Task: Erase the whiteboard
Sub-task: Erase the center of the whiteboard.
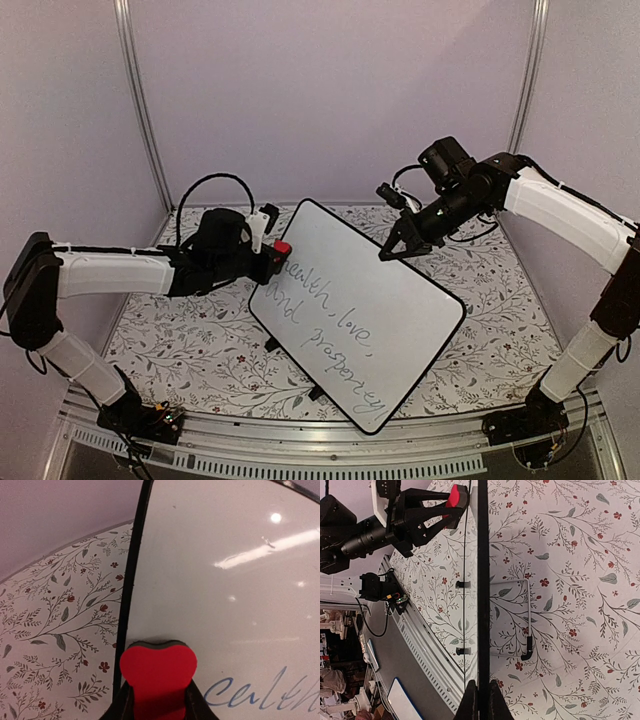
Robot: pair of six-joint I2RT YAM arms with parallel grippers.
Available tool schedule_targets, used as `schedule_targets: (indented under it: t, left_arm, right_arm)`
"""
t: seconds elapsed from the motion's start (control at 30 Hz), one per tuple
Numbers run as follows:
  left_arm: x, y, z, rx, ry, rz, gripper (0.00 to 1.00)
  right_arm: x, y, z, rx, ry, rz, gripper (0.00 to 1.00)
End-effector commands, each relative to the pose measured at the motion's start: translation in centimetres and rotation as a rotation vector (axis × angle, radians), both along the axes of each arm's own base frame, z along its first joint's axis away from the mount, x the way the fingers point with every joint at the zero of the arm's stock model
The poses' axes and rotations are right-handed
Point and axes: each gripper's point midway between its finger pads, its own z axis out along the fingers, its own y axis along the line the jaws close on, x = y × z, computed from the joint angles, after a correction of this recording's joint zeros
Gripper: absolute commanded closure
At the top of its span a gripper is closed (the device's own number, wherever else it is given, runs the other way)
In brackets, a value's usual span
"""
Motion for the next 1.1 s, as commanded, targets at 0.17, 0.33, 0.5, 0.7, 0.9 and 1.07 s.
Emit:
schedule_targets:
  t: [0.17, 0.33, 0.5, 0.7, 0.9, 1.07]
  left_arm:
    - [-0.1, -1.4, 0.1, 0.010, -0.003, -0.047, 1.00]
    - [-0.4, -1.0, -0.6, 0.025, 0.011, -0.036, 1.00]
    - [-1.1, 0.0, -2.2, 0.033, 0.042, -0.004, 1.00]
    - [-1.8, 1.0, -3.8, 0.037, 0.075, 0.021, 1.00]
    - [-2.8, 1.8, -5.1, 0.042, 0.105, 0.031, 1.00]
    - [-3.6, 1.8, -5.2, 0.026, 0.114, 0.014, 1.00]
  right_arm:
    - [0.5, 1.3, 1.8, 0.058, -0.065, 0.044, 1.00]
    - [0.5, 1.3, 1.7, 0.057, -0.065, 0.046, 1.00]
    - [0.5, 1.3, 1.8, 0.056, -0.066, 0.043, 1.00]
    - [0.4, 1.3, 1.9, 0.059, -0.067, 0.043, 1.00]
    - [0.4, 1.2, 1.9, 0.059, -0.069, 0.042, 1.00]
    - [0.4, 1.2, 1.9, 0.060, -0.069, 0.042, 1.00]
